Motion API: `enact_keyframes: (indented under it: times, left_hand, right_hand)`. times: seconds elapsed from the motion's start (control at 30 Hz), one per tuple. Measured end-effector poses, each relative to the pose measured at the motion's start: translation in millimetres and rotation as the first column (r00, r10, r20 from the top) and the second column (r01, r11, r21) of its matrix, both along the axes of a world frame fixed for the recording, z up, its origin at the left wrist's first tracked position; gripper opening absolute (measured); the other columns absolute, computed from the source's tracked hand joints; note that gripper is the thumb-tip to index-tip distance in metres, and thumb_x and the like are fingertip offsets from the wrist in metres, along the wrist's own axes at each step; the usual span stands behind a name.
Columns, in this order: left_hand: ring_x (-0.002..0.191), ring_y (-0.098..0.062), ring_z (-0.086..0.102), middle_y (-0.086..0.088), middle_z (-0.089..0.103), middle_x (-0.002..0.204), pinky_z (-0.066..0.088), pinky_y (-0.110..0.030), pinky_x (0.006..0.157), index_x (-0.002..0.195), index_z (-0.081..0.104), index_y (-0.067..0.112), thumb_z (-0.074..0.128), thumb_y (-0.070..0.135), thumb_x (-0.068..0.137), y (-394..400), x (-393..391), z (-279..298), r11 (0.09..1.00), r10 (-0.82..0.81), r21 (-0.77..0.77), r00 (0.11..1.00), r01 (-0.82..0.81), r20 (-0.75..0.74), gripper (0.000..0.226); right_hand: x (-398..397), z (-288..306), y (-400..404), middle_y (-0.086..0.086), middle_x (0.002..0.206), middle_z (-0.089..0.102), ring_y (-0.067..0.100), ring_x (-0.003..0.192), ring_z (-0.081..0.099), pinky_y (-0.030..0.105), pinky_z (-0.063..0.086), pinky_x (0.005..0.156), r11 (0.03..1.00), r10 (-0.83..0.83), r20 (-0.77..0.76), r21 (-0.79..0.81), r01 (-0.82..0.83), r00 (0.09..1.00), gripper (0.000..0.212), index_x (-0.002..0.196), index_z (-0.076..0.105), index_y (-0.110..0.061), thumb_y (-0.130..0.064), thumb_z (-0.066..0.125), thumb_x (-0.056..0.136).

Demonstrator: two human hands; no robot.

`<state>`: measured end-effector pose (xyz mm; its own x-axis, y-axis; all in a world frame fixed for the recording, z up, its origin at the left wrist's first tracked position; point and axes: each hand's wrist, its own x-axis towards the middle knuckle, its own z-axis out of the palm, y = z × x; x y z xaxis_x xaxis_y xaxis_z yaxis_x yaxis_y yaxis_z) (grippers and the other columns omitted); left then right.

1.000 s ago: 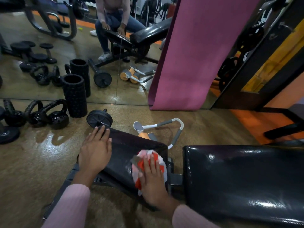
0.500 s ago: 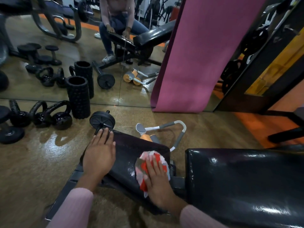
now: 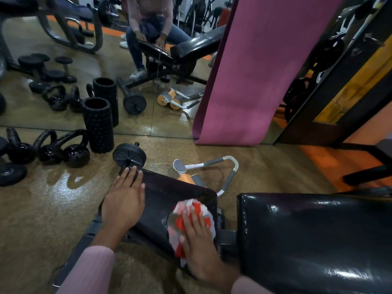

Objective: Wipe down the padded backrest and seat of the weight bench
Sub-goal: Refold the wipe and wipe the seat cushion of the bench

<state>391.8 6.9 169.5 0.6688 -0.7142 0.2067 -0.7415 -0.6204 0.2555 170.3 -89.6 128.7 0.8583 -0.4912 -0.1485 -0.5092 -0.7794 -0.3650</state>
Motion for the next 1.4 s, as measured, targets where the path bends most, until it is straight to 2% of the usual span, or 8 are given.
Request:
enact_keyframes:
  times: [0.23,0.33,0.57,0.7,0.8,1.03,1.27,1.4]
  left_hand:
    - [0.133,-0.028,0.041,-0.014,0.048,0.141,0.035,-0.043,0.108,0.132,0.053,0.002,0.017,0.036,0.096,2.1,0.5,-0.2,1.0,-0.015,-0.012,1.0,0.015,0.006,0.061]
    - [0.133,-0.028,0.042,-0.015,0.049,0.14,0.036,-0.043,0.108,0.131,0.053,0.002,0.018,0.036,0.095,1.6,0.2,1.1,1.0,-0.017,-0.014,1.0,0.017,0.008,0.06]
    - [0.131,-0.029,0.044,-0.015,0.051,0.138,0.036,-0.043,0.107,0.129,0.056,0.002,0.019,0.035,0.095,0.6,0.9,4.0,1.0,-0.005,-0.021,1.0,0.005,0.008,0.06]
    - [0.132,-0.028,0.043,-0.015,0.051,0.139,0.035,-0.042,0.108,0.13,0.054,0.001,0.019,0.035,0.095,1.5,1.2,1.3,1.0,-0.012,-0.021,1.0,0.013,0.007,0.06]
    - [0.133,-0.029,0.042,-0.016,0.05,0.139,0.036,-0.043,0.108,0.13,0.054,0.001,0.019,0.034,0.095,0.9,1.5,0.6,0.999,-0.022,-0.026,1.0,0.022,0.003,0.06]
    - [0.133,-0.028,0.042,-0.013,0.05,0.14,0.037,-0.043,0.108,0.131,0.054,0.003,0.018,0.036,0.095,1.3,4.2,1.0,0.999,-0.023,-0.027,1.0,0.023,-0.001,0.06]
    - [0.134,-0.026,0.041,-0.011,0.048,0.141,0.035,-0.041,0.108,0.131,0.054,0.005,0.019,0.036,0.095,2.7,4.9,-1.1,0.999,-0.029,-0.033,1.0,0.029,0.005,0.059]
    - [0.134,-0.025,0.041,-0.01,0.048,0.141,0.032,-0.039,0.109,0.131,0.054,0.005,0.018,0.036,0.095,2.7,5.4,-0.1,1.0,-0.019,-0.007,1.0,0.02,0.011,0.059]
  right_hand:
    - [1.8,4.1,-35.2,-0.01,0.144,-0.039,0.016,0.138,-0.033,0.041,-0.012,0.119,0.982,-0.177,-0.056,0.062,0.181,0.983,0.066,0.134,-0.032,-0.015,-0.057,-0.003,0.093]
    - [48.2,6.1,-65.3,0.003,0.159,-0.022,0.022,0.145,-0.022,0.045,-0.007,0.119,0.93,-0.324,-0.15,0.131,0.344,0.934,0.06,0.149,-0.016,-0.021,-0.04,0.017,0.104]
    - [-13.7,21.2,-33.4,-0.013,0.156,-0.027,0.01,0.141,-0.031,0.037,-0.016,0.116,0.981,0.192,0.03,0.033,-0.193,0.981,0.058,0.147,-0.017,-0.036,-0.043,0.021,0.103]
    - [-21.2,10.0,-60.8,-0.009,0.155,-0.028,0.015,0.144,-0.023,0.04,0.0,0.121,0.948,-0.156,0.0,0.281,0.149,0.988,0.062,0.149,-0.014,-0.031,-0.04,0.026,0.103]
    - [30.8,14.6,-71.4,0.002,0.159,-0.016,0.021,0.147,-0.014,0.04,-0.001,0.121,0.932,-0.289,-0.098,0.198,0.304,0.952,0.057,0.152,-0.003,-0.021,-0.028,0.027,0.105]
    - [-2.5,11.9,-16.6,-0.014,0.157,-0.024,0.01,0.142,-0.03,0.033,-0.016,0.115,0.989,0.151,0.1,-0.009,-0.15,0.984,0.059,0.15,-0.014,-0.032,-0.039,0.022,0.103]
    - [33.8,-1.9,-83.5,0.003,0.161,-0.012,0.021,0.148,-0.013,0.038,-0.004,0.12,0.924,-0.333,-0.06,0.178,0.339,0.941,0.059,0.153,-0.003,-0.021,-0.033,0.027,0.104]
    - [57.5,12.1,-74.0,-0.004,0.158,-0.016,0.017,0.146,-0.02,0.035,-0.013,0.117,0.992,-0.122,-0.064,0.016,0.123,0.99,0.055,0.152,-0.007,-0.021,-0.031,0.021,0.105]
